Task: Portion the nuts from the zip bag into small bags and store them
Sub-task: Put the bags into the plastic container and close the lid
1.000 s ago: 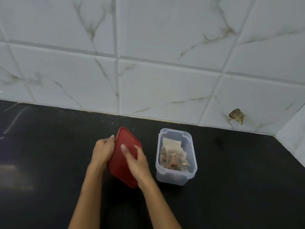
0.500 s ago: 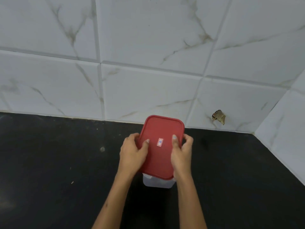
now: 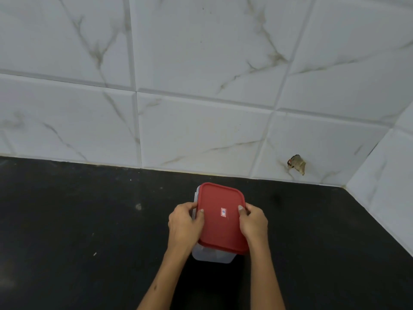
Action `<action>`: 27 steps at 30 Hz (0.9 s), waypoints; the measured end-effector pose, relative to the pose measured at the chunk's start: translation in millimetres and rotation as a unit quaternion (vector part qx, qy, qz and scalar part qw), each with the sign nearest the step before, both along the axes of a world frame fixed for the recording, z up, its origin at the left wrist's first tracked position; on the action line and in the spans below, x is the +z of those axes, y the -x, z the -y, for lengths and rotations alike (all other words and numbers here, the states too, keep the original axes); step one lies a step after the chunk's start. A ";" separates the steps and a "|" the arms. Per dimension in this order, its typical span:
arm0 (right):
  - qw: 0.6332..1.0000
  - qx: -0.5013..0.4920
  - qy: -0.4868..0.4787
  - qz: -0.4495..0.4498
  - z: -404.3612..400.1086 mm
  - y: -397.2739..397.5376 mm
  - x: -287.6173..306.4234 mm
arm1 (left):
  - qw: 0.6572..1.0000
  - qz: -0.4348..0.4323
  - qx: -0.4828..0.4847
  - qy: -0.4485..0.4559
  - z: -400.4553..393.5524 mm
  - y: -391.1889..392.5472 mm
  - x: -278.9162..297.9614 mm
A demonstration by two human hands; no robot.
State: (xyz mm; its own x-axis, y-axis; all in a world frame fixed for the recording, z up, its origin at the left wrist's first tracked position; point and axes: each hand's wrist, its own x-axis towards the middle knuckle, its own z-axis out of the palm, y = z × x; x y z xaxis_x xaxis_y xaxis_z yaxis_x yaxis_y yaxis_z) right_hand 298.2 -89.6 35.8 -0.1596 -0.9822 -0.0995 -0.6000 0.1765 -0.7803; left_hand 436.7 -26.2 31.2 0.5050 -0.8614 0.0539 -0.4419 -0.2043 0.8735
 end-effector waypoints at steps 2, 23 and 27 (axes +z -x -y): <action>1.000 0.016 -0.001 -0.026 2.7 -4.7 -2.2 | 1.000 -0.018 0.004 0.015 -0.9 -0.4 -1.2; 0.995 0.048 -0.017 -0.087 4.3 -6.4 -7.0 | 0.995 0.101 0.018 -0.009 10.6 4.1 -11.3; 0.997 0.049 -0.021 -0.057 0.4 -5.1 -10.9 | 0.994 0.109 -0.005 -0.016 2.0 3.4 -11.7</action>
State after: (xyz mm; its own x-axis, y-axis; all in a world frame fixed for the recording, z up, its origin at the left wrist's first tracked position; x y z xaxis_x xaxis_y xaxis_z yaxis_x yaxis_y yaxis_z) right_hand 303.3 -90.0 24.9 -0.0768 -0.9888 -0.1277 -0.7006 0.1447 -0.6987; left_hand 433.3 -28.2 19.5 0.4759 -0.8691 0.1348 -0.6227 -0.2247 0.7495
